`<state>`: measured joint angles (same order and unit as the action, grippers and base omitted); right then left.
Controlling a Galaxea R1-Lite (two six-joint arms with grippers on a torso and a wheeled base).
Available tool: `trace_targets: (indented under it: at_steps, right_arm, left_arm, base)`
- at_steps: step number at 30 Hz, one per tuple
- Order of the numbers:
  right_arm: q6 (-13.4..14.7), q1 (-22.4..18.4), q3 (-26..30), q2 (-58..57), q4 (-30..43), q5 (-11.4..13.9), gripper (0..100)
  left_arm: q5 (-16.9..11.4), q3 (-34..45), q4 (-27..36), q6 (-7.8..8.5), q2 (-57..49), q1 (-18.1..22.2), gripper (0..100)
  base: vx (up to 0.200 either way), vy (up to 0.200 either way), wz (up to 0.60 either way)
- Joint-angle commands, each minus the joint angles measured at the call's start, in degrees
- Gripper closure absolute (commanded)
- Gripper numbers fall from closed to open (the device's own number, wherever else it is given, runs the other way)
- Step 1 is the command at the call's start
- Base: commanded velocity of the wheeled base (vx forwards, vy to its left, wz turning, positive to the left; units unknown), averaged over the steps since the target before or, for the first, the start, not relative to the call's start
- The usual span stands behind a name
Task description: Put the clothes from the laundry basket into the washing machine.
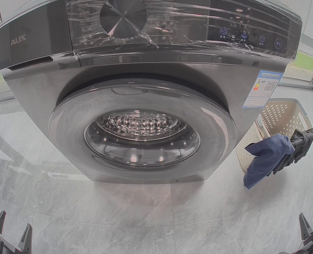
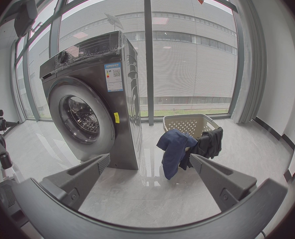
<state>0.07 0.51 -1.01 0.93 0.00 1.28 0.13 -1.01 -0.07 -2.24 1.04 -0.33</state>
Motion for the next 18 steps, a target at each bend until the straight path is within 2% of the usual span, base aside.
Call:
trace_targets:
  at_steps: [1,4,10,14,17,18]
  right_arm:
    - [0.0,0.0,1.0,-0.9,0.0,0.0,0]
    - [0.0,0.0,1.0,-0.9,0.0,0.0,0]
    - [0.0,0.0,1.0,-0.9,0.0,0.0,0]
    - [0.0,0.0,1.0,-0.9,0.0,0.0,0]
    - [0.0,0.0,1.0,-0.9,0.0,0.0,0]
    - [0.0,0.0,1.0,-0.9,0.0,0.0,0]
  left_arm:
    - [0.0,1.0,0.0,-0.04,-1.0,0.0,0]
    - [0.0,1.0,0.0,-0.04,-1.0,0.0,0]
    - [0.0,1.0,0.0,-0.04,-1.0,0.0,0]
    - [0.0,1.0,0.0,-0.04,-1.0,0.0,0]
    - [0.0,1.0,0.0,-0.04,-1.0,0.0,0]
    - [0.0,1.0,0.0,-0.04,-1.0,0.0,0]
  base:
    - [0.0,0.0,0.0]
    - [0.0,0.0,0.0]
    - [0.0,0.0,0.6]
    - [0.0,0.0,0.0]
    - [0.0,0.2,0.0]
    - [0.0,0.0,0.0]
